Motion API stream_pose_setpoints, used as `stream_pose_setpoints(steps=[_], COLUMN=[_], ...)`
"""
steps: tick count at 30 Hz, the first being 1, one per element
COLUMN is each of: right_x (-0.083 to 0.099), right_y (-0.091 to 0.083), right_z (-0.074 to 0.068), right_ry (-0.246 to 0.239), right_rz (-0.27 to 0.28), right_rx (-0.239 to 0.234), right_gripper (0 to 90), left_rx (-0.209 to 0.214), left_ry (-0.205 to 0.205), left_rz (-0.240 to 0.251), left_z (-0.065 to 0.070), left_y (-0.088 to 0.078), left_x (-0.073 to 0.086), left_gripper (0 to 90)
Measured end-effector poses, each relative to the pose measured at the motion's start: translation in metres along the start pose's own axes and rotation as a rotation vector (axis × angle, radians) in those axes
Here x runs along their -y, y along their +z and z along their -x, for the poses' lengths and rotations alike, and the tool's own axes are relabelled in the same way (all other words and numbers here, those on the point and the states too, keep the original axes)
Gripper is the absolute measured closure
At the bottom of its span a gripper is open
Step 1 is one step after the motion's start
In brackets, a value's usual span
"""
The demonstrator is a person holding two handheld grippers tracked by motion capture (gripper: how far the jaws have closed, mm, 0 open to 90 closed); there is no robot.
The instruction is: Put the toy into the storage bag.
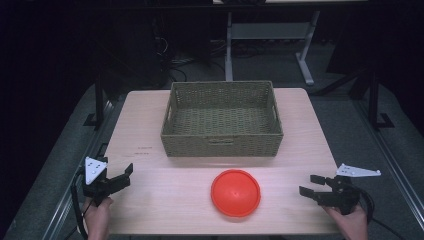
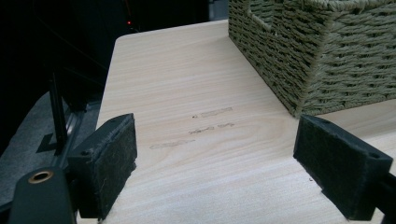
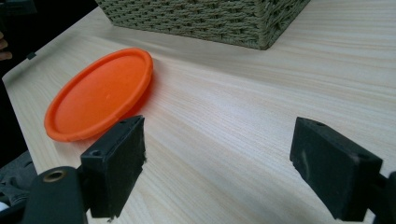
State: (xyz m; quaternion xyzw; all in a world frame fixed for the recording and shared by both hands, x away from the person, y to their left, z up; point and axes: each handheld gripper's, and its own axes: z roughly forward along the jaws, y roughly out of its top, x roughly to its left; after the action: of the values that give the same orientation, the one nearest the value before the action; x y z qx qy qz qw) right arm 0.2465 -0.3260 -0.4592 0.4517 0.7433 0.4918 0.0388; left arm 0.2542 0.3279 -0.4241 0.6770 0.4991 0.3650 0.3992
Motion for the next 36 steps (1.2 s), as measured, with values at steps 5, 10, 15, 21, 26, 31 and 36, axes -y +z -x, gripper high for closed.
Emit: stream_pose_setpoints(steps=[5, 10, 15, 21, 26, 31, 36], right_x=[-0.002, -0.009, -0.018, -0.029, -0.036, -0.044, -0.055], right_y=[0.001, 0.002, 0.002, 0.012, 0.019, 0.024, 0.03], right_z=[-0.003, -0.013, -0.022, -0.029, -0.034, -0.039, -0.043], right_ry=[-0.011, -0.048, -0.078, -0.083, -0.089, -0.104, -0.106], right_rz=[-0.002, 0.003, 0.011, -0.035, -0.08, -0.099, -0.135], right_rx=[0.003, -0.007, -0.014, -0.032, -0.061, -0.063, -0.066], right_gripper=[16.7, 16.9, 16.9, 15.5, 15.8, 15.0, 15.5], left_rx=[0.004, 0.003, 0.003, -0.006, -0.004, -0.006, -0.014], left_ry=[0.003, -0.001, 0.005, 0.01, 0.018, 0.013, 0.02], left_rz=[-0.009, -0.001, 0.001, 0.0, 0.003, 0.006, 0.006], left_z=[0.0, -0.001, -0.001, -0.001, 0.001, 0.001, 0.001], left_y=[0.0, -0.002, -0.003, -0.003, -0.002, -0.002, -0.002], left_x=[0.001, 0.002, 0.003, 0.002, 0.002, 0.002, 0.002], left_gripper=[12.8, 12.7, 12.7, 12.7, 12.7, 12.7, 12.7])
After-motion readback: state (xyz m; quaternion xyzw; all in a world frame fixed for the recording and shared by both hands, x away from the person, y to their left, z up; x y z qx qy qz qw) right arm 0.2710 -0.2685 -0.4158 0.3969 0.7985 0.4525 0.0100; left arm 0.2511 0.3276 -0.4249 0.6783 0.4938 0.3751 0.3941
